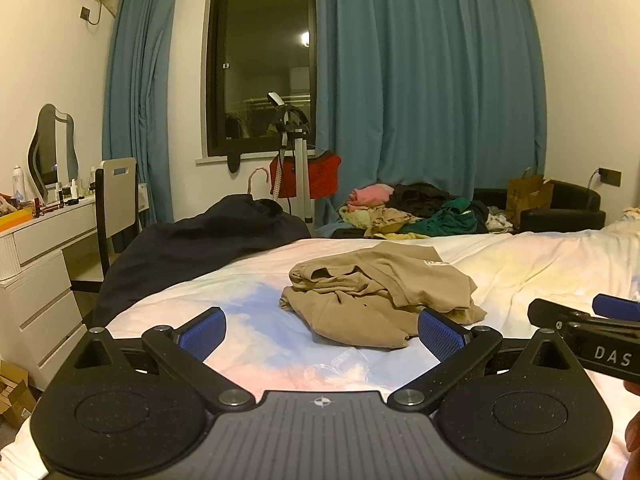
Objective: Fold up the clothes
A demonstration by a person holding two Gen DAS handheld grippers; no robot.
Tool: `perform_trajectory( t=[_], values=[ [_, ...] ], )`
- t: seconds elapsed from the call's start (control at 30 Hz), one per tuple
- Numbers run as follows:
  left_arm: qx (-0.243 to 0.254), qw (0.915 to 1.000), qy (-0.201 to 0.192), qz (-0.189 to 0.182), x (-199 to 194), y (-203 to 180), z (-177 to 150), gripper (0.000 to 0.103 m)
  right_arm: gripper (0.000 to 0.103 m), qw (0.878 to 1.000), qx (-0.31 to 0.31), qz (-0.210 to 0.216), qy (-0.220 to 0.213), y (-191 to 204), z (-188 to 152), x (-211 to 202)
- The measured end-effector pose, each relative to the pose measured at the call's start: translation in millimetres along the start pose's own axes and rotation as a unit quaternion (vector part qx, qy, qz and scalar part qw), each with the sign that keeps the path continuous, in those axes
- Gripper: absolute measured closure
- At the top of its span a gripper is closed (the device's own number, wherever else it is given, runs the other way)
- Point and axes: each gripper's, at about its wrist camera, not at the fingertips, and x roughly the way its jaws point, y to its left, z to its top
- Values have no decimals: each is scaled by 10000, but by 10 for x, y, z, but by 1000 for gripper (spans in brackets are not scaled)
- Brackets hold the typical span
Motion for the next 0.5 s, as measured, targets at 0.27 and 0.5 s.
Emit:
perform_trajectory(
  t=[0.27, 0.5],
  values=[
    [34, 10000, 37, 55, 17, -65, -3, 0, 13, 9997, -41, -1, -220, -32, 37, -45],
    [147, 9999, 47, 77, 85, -94, 39, 0, 13, 9993, -166, -23, -324, -57, 75, -69]
  ],
)
